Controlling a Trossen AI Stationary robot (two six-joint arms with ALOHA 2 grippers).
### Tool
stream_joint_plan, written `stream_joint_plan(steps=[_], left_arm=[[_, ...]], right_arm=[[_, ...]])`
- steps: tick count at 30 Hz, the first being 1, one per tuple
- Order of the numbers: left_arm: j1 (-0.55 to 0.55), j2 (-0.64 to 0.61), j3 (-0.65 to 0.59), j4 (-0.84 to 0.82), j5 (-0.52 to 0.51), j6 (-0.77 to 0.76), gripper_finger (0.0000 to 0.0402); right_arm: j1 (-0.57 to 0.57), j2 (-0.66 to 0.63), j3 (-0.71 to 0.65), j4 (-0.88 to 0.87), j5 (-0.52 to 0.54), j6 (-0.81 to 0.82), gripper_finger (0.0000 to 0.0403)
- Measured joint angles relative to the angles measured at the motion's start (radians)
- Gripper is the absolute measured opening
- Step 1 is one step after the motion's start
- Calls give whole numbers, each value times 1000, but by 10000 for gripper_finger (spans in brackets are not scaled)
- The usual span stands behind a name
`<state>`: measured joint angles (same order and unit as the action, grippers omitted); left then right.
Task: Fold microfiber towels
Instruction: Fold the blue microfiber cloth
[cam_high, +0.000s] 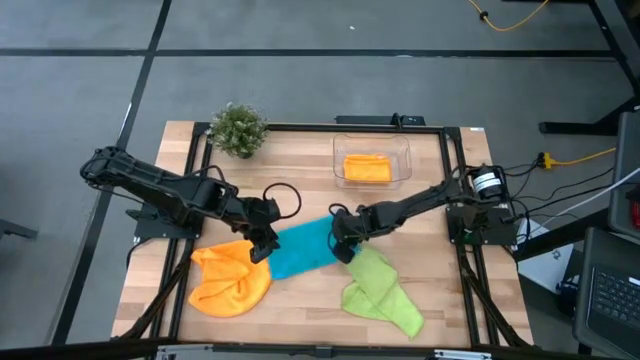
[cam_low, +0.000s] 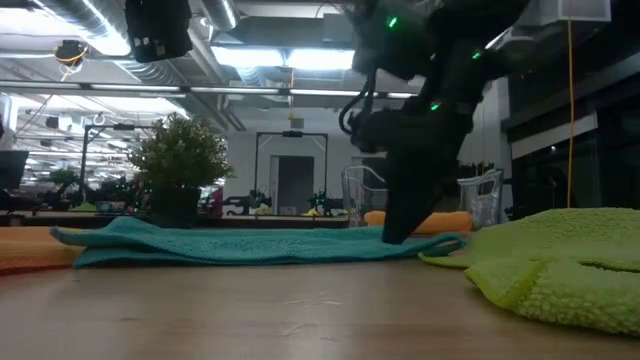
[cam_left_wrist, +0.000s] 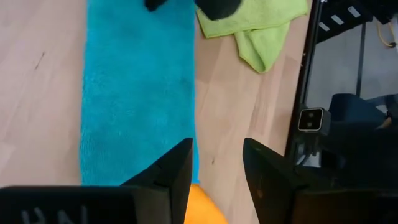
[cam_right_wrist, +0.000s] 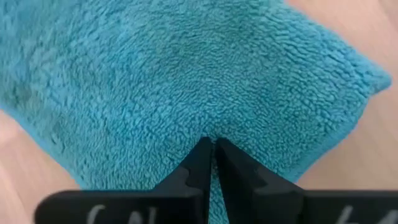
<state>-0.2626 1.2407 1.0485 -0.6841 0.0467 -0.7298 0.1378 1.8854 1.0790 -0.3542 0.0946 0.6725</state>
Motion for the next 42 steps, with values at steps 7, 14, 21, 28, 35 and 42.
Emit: stream_joint_plan(steps=[7, 14, 21, 28, 35, 42], left_arm=[[-27, 0, 0, 1, -1, 0, 135], [-42, 0, 0, 6, -10, 0, 135], [-42, 0, 0, 18, -10, 0, 135], [-47, 0, 0, 36, -10, 0, 135], [-45, 0, 0, 54, -18, -1, 135], [-45, 0, 0, 59, -117, -1, 135]], right_arm=[[-56, 49, 5, 96, -41, -34, 32], [-118, 67, 18, 206, -4, -97, 32], [-143, 97, 116, 95, 26, -247, 32], [-130, 86, 314, -172, 90, -308, 32], [-114, 82, 649, -886, -261, -335, 32], [3, 32, 659, -1050, -240, -379, 32]])
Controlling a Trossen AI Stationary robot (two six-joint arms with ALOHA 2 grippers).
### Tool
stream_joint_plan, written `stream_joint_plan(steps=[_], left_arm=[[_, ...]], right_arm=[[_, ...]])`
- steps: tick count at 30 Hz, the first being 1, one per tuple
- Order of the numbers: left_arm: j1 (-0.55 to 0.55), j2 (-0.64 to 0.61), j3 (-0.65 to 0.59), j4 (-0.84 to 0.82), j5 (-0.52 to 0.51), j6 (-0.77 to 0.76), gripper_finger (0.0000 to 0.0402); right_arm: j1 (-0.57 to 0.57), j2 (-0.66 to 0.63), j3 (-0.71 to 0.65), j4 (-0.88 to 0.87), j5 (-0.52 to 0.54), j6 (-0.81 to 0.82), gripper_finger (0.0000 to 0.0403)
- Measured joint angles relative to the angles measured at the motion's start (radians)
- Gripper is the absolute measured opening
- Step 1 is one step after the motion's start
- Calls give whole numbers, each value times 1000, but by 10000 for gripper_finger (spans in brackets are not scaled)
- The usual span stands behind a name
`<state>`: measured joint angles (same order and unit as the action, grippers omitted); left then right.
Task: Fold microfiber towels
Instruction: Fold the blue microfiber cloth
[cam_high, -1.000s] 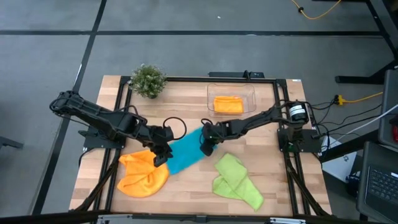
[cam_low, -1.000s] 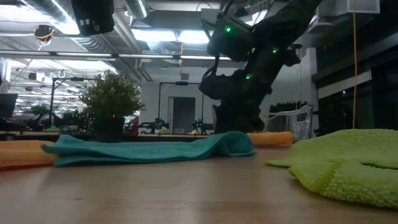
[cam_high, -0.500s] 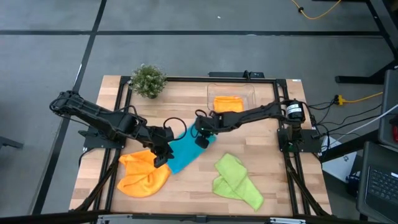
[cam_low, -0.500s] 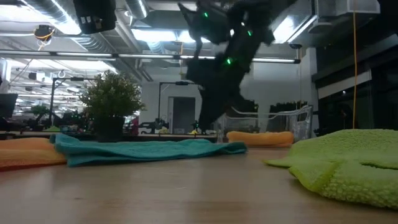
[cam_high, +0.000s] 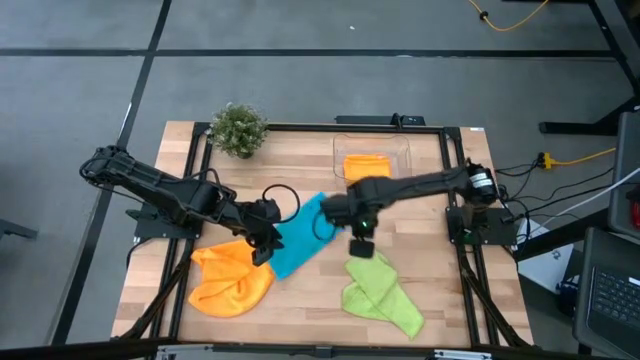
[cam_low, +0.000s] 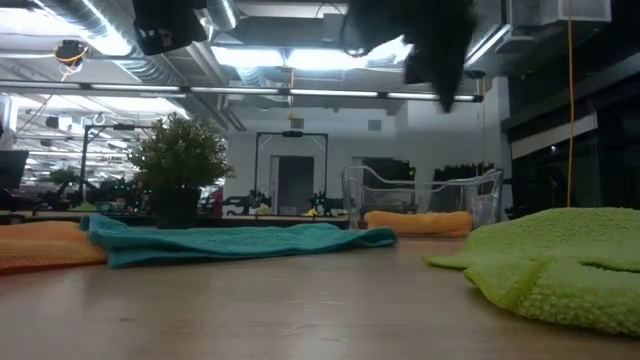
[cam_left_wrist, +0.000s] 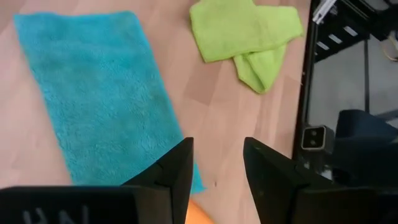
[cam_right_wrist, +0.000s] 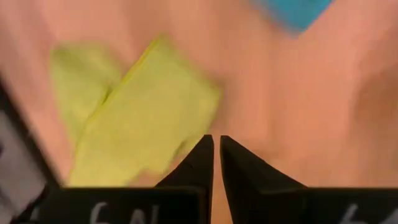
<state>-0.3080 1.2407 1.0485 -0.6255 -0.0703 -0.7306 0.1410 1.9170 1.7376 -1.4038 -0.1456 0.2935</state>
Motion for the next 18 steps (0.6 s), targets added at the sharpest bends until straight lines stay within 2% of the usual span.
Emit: stream_joint_plan(steps=[3, 7, 13, 15, 18], left_arm=[[0, 0, 0, 1, 21, -91, 135], [6, 17, 1, -78, 153, -330, 135], [-85, 111, 1, -198, 338, -341, 135], [-121, 169, 1, -194, 348, -315, 135], [-161, 274, 0, -195, 257, -314, 135]], right_arm=[[54, -69, -90, -1, -68, 20, 32], [110, -188, -239, 70, -82, 128, 33], [149, -314, -499, 502, -5, 306, 33], [149, -326, -567, 639, -16, 330, 33], [149, -327, -637, 747, -41, 381, 33]])
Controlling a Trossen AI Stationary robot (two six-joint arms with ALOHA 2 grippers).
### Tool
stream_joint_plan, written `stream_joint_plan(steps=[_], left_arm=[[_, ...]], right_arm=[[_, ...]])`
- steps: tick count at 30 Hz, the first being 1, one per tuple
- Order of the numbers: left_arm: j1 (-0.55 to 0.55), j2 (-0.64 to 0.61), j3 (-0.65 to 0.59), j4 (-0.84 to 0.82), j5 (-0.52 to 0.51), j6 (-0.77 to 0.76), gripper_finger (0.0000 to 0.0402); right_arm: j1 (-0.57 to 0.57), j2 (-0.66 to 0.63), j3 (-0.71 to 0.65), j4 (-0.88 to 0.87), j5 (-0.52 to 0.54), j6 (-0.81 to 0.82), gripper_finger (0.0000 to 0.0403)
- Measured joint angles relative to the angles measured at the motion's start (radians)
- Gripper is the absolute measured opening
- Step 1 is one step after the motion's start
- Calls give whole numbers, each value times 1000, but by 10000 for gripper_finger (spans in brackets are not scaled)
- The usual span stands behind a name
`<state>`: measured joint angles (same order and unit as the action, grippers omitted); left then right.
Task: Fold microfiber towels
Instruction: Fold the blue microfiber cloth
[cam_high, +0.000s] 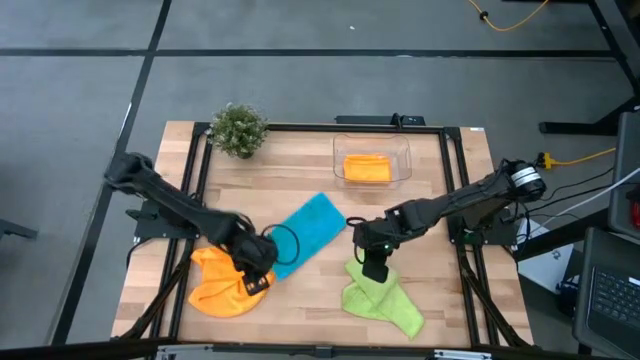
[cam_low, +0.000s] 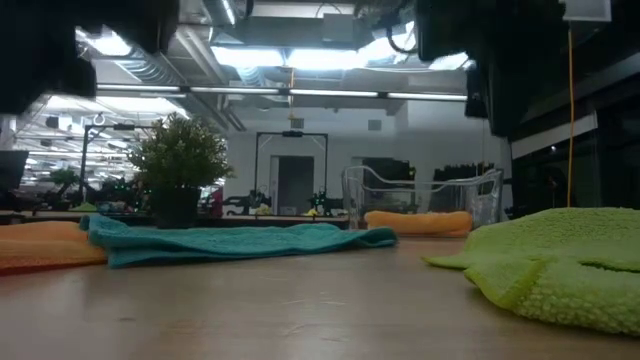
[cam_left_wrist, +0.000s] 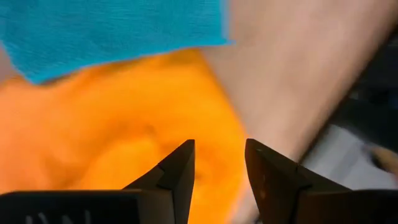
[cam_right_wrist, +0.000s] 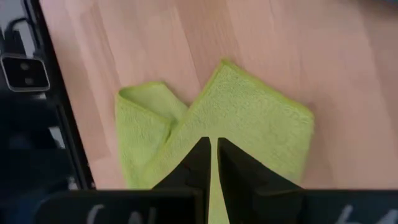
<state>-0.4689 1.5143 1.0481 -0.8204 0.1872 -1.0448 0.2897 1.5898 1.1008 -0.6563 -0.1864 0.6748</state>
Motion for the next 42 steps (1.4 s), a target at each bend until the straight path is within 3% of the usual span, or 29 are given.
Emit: stream_joint_plan(steps=[7, 12, 18, 23, 27, 32, 35, 38, 42], left_arm=[[-54, 190, 0, 2, -81, -24, 135], [-91, 293, 0, -3, 52, -20, 135], [-185, 323, 0, -42, 402, 7, 135], [-250, 254, 0, -186, 458, -74, 135], [-252, 142, 0, -202, 362, -210, 135], [-193, 5, 0, -189, 6, -256, 135], [-108, -51, 0, -188, -172, -167, 135], [17, -55, 0, -156, -200, -14, 135], [183, 15, 0, 40, -224, 239, 135]], right_arm=[[-3, 1, -50, 47, -7, 31, 33], [-4, 1, -51, 48, -8, 27, 33], [-4, 1, -51, 48, -8, 16, 32], [-4, 1, -51, 50, -9, -25, 32], [-4, 1, -51, 53, -9, -29, 32], [-4, 1, -51, 53, -23, -25, 32], [-4, 1, -51, 54, -26, 29, 32], [-1, 1, -51, 54, -25, 74, 32], [2, 1, -51, 55, 5, 86, 32]])
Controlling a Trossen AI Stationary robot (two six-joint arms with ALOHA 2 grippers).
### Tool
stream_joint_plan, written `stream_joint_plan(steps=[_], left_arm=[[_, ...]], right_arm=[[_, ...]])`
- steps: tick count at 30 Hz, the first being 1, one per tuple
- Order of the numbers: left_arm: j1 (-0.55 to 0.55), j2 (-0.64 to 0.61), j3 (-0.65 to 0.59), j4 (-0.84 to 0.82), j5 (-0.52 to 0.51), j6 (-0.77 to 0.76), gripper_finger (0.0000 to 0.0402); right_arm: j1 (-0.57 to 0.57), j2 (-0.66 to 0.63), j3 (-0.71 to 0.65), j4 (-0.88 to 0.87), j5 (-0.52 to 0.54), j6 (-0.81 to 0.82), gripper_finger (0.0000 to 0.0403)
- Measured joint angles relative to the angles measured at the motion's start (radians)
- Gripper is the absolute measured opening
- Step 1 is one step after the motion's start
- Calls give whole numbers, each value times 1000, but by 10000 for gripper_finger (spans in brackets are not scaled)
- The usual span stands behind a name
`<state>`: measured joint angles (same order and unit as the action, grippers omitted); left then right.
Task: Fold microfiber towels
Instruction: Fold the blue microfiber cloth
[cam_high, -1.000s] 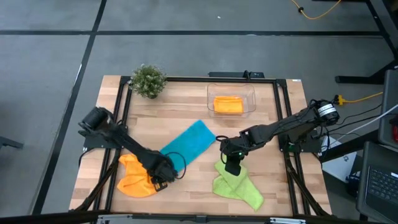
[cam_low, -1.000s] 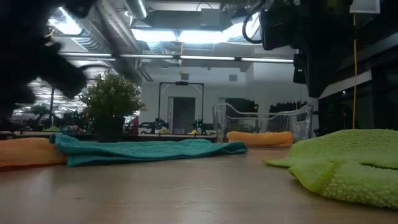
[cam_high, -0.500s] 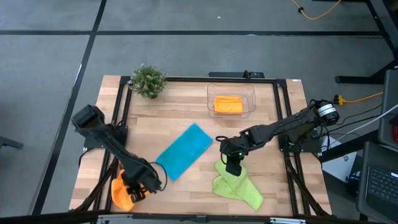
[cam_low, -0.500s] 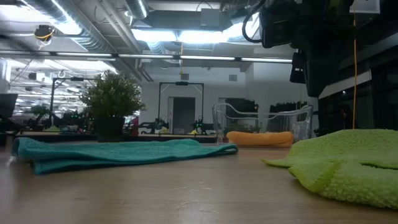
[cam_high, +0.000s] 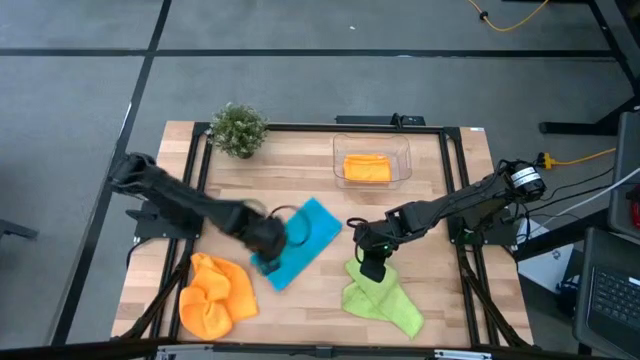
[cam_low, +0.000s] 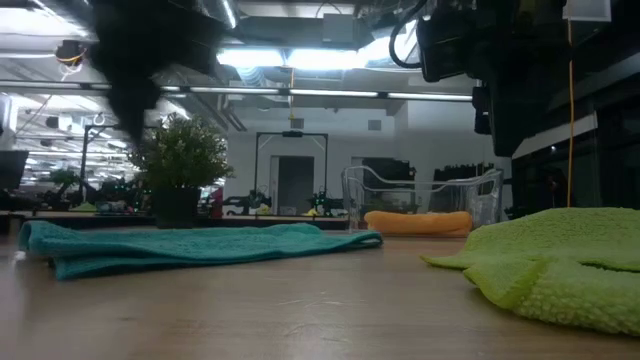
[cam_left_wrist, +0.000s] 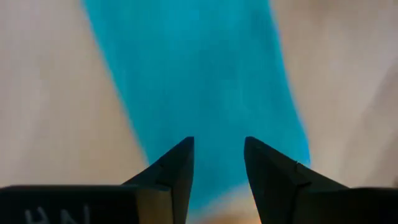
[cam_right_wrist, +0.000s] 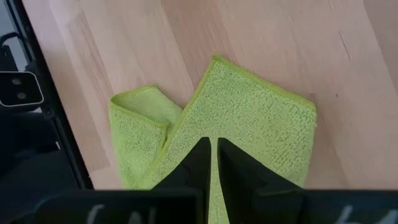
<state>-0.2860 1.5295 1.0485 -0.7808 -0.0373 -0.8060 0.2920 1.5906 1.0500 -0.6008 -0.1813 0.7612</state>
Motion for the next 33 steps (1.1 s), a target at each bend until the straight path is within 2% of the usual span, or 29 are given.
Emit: stream_joint_plan(steps=[5, 7, 12, 15, 18, 22, 27, 33], left_arm=[[198, 90, 1, 258, -36, 150, 135], [255, 134, 2, 308, -28, 203, 135], [329, 275, 0, 487, 52, 259, 135], [342, 318, 0, 550, 47, 252, 135], [357, 323, 0, 492, -34, 235, 135], [416, 302, 1, 306, -177, 235, 135], [497, 296, 5, 115, -207, 213, 135], [559, 265, 12, 29, -225, 210, 135]], right_arm=[[0, 0, 0, 5, 3, 42, 32], [0, 0, 0, 5, 3, 38, 32], [0, 0, 0, -14, 20, -8, 32], [0, 0, 0, -23, 41, -6, 32], [0, 0, 0, -20, 41, 25, 32], [0, 0, 0, -18, 41, 77, 32], [0, 0, 0, -17, 41, 98, 32], [0, 0, 0, -18, 43, 69, 32]])
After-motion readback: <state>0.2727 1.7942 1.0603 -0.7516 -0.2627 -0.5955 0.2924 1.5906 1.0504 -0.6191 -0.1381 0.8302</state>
